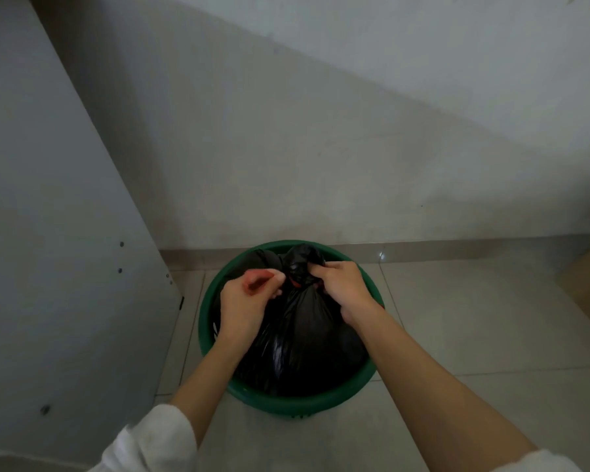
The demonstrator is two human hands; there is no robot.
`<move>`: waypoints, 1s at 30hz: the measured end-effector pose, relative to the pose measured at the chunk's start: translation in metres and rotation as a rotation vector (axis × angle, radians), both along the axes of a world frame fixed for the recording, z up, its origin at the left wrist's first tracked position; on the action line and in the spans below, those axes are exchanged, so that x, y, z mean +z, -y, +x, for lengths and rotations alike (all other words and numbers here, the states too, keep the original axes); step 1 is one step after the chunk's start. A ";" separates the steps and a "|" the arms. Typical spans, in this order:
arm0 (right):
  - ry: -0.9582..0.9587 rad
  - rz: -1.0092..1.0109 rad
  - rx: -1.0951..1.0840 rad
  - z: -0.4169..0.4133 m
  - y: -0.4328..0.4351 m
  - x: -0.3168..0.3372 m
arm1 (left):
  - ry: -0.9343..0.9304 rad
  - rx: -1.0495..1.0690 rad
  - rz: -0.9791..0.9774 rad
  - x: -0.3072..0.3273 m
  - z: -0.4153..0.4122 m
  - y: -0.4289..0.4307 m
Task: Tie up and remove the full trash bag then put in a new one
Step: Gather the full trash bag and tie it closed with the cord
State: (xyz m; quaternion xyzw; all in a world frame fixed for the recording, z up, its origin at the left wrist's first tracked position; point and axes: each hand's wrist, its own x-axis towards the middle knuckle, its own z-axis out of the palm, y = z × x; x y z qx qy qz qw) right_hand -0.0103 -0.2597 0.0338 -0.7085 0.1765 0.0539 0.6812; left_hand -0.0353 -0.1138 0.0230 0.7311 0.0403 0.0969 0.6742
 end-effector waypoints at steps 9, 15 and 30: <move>-0.070 -0.074 0.214 0.011 0.007 0.024 | 0.820 -0.324 0.968 0.013 0.026 -0.018; -0.029 0.025 0.451 0.013 0.021 0.019 | 0.511 -0.437 0.712 0.024 0.035 -0.016; 0.137 0.034 0.500 0.003 0.028 0.007 | 0.812 -0.435 1.020 0.024 0.052 0.005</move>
